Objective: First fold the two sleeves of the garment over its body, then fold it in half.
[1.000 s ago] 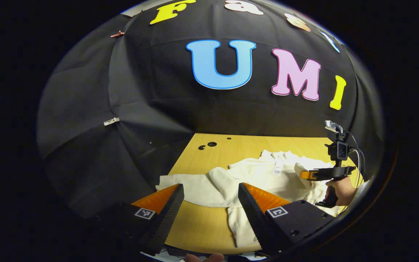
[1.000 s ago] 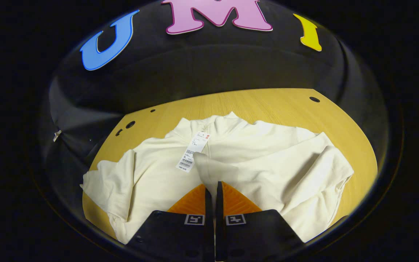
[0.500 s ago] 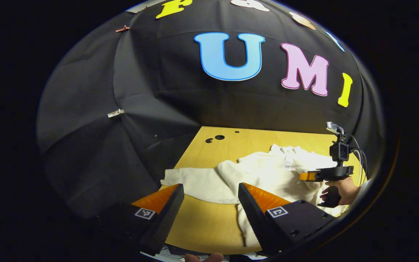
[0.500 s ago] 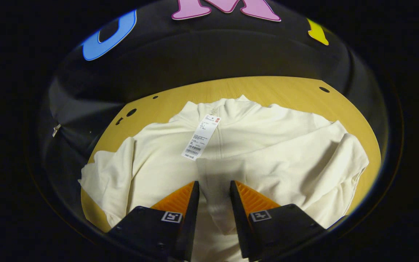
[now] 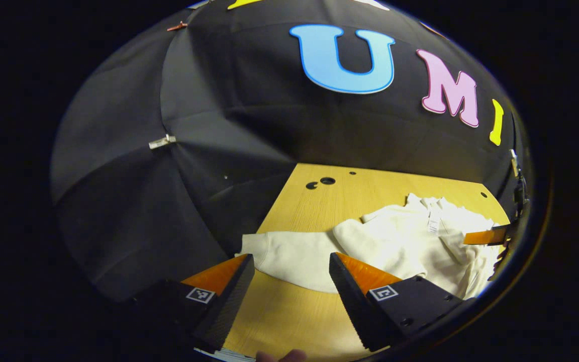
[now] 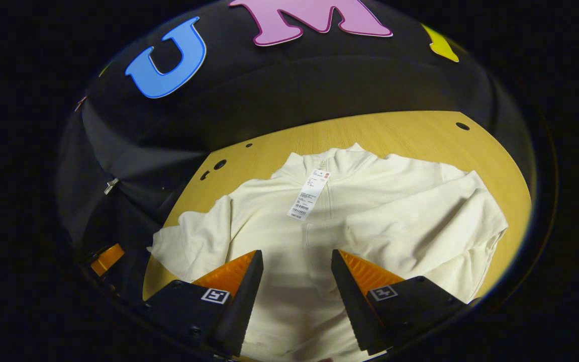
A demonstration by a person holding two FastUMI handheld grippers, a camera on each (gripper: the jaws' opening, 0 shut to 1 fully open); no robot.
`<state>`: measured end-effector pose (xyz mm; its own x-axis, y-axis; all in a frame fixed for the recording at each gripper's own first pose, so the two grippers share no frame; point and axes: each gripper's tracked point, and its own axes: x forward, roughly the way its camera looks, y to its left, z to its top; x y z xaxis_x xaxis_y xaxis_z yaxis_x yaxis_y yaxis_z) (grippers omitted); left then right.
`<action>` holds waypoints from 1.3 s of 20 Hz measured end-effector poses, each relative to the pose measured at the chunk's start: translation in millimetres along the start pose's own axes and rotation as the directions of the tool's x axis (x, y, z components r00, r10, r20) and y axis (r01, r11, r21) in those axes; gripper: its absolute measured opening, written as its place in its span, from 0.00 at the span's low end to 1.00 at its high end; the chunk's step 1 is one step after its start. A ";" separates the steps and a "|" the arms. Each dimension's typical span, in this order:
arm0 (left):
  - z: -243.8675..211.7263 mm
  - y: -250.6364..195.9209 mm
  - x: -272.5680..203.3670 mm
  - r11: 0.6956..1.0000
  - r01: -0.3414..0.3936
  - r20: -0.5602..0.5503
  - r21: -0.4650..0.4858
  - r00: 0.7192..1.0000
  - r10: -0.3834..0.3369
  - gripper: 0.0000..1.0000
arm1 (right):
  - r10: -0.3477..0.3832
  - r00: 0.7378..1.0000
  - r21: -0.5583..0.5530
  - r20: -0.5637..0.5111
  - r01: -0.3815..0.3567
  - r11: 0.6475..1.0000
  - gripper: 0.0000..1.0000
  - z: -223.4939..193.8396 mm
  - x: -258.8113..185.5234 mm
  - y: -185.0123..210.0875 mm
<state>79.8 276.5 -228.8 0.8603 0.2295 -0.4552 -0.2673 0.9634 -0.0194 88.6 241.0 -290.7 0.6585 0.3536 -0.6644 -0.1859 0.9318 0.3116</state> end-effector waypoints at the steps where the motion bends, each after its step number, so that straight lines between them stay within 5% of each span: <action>1: -3.3 2.7 14.2 1.000 0.011 -0.024 -0.011 1.000 -0.011 0.96 | -0.015 1.000 -0.010 0.006 0.015 1.000 0.84 0.8 -9.8 -5.0; 14: -47.5 47.8 138.8 0.995 -0.052 -0.243 0.080 0.967 0.070 0.95 | -0.045 0.998 -0.015 -0.033 0.044 0.999 0.85 -26.7 -98.7 -33.1; 22: -49.5 44.4 147.1 0.998 0.017 -0.254 0.064 0.967 0.000 0.95 | -0.075 0.997 0.021 -0.019 0.075 0.997 0.85 -29.5 -110.4 -46.6; 26: -46.0 53.0 155.8 0.994 -0.089 -0.230 0.059 0.968 0.101 0.18 | -0.077 0.997 0.032 -0.017 0.077 0.996 0.85 -33.4 -116.3 -54.0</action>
<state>179.7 356.9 -341.8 0.7062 0.2873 -0.6471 -0.3170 0.9455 0.0737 -2.3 152.3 -253.0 0.6582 0.2823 -0.6979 -0.1111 0.9533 0.2808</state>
